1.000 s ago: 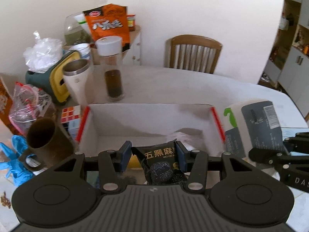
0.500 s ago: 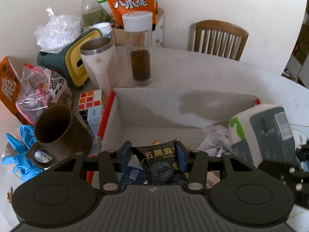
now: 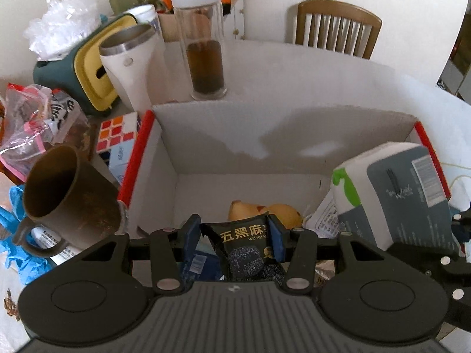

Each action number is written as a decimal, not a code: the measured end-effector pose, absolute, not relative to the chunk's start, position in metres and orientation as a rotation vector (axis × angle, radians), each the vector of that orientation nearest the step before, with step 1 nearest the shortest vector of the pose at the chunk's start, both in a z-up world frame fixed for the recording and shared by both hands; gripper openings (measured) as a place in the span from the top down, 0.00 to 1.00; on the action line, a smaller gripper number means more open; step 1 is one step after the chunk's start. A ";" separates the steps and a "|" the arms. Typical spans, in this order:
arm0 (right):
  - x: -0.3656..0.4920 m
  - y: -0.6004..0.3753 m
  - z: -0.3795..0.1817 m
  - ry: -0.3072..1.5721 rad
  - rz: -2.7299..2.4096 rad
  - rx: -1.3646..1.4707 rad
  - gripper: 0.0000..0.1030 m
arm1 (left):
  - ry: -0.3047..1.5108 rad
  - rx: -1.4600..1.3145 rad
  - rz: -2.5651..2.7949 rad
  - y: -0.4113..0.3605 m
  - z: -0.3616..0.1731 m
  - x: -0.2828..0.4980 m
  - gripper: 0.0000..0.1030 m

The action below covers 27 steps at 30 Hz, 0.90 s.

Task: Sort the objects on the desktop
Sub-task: 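Carry the black snack bag and tissue pack with both tools over the box, then lower both held items into the box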

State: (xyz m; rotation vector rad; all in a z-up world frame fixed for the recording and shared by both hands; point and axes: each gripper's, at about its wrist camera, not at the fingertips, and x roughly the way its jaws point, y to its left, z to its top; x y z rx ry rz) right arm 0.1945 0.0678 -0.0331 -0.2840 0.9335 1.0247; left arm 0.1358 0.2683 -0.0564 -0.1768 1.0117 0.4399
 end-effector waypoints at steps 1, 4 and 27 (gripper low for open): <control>0.196 0.069 -0.035 0.937 1.027 -0.284 0.79 | 1.020 -0.175 0.439 0.268 -0.058 0.137 0.54; 0.197 0.070 -0.040 0.946 1.035 -0.290 0.79 | 1.041 -0.176 0.437 0.268 -0.063 0.139 0.54; 0.187 0.058 -0.036 0.904 1.074 -0.321 0.36 | 1.025 -0.249 0.463 0.273 -0.061 0.132 0.27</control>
